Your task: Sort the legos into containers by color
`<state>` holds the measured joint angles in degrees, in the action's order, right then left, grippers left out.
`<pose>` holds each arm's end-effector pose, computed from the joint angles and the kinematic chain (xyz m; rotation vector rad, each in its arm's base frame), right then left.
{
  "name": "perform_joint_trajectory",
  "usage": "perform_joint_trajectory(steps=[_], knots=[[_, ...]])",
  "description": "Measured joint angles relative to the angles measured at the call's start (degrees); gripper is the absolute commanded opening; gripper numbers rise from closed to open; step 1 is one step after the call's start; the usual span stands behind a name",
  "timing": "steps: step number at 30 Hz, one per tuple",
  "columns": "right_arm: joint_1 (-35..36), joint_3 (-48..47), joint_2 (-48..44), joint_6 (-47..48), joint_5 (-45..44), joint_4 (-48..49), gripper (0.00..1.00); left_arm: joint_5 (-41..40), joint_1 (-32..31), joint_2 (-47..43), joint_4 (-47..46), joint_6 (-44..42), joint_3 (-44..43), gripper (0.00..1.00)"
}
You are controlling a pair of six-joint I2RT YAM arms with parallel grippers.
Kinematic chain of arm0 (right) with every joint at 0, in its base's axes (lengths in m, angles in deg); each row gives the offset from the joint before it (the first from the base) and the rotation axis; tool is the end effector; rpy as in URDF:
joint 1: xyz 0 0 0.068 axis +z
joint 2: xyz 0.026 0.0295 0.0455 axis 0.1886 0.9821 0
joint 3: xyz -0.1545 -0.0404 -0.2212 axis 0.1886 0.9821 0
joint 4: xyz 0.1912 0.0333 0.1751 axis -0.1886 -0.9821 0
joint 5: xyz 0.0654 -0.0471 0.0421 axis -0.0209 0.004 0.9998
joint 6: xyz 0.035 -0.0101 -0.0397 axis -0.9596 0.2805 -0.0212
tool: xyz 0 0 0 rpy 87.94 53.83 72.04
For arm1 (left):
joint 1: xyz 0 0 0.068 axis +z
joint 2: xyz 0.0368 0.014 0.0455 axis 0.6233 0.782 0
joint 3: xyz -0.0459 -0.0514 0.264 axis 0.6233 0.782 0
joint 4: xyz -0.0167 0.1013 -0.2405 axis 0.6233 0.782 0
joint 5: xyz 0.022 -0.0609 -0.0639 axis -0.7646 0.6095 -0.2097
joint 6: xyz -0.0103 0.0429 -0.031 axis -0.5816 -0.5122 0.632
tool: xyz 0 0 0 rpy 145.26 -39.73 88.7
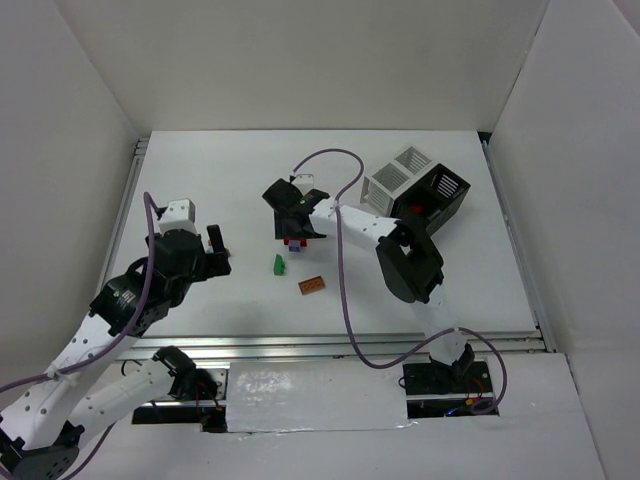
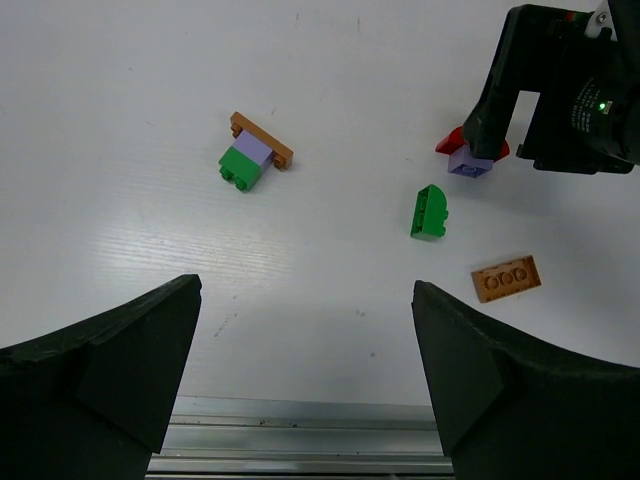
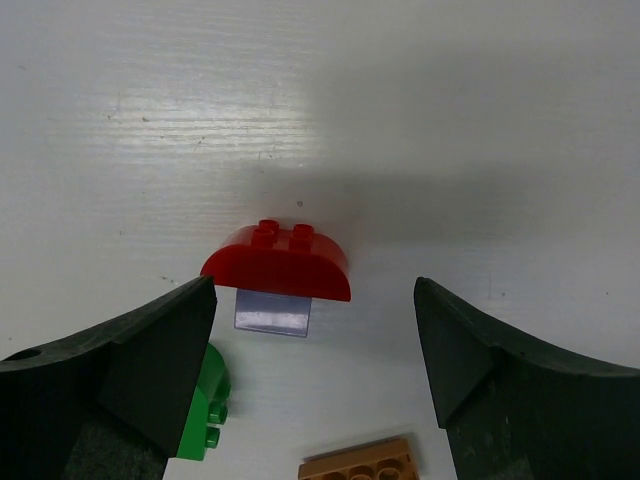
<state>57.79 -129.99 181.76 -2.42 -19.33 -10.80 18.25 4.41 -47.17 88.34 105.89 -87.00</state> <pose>0.3331 0.3343 0.2027 -0.0446 2.4928 0.0295 0.1245 -0.0621 0.3477 -0.3236 2.0187 -0.1616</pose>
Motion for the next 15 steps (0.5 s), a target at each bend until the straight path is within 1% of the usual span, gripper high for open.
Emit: perform_joint_trajectory(steps=[5,13,15], knots=[[0.1,0.0,0.2,-0.5,0.1,0.1,0.87,0.9,0.3,0.4,-0.1,-0.2,0.0,1.00],[0.2,-0.8,0.6,-0.8,2.5,0.3,0.94,2.5,1.3,1.0,-0.3,-0.9,0.0,0.99],[0.2,-1.7,1.4,-0.9,3.1,0.5,0.94,2.8,1.4,1.0,-0.4,-1.3,0.0,1.00]])
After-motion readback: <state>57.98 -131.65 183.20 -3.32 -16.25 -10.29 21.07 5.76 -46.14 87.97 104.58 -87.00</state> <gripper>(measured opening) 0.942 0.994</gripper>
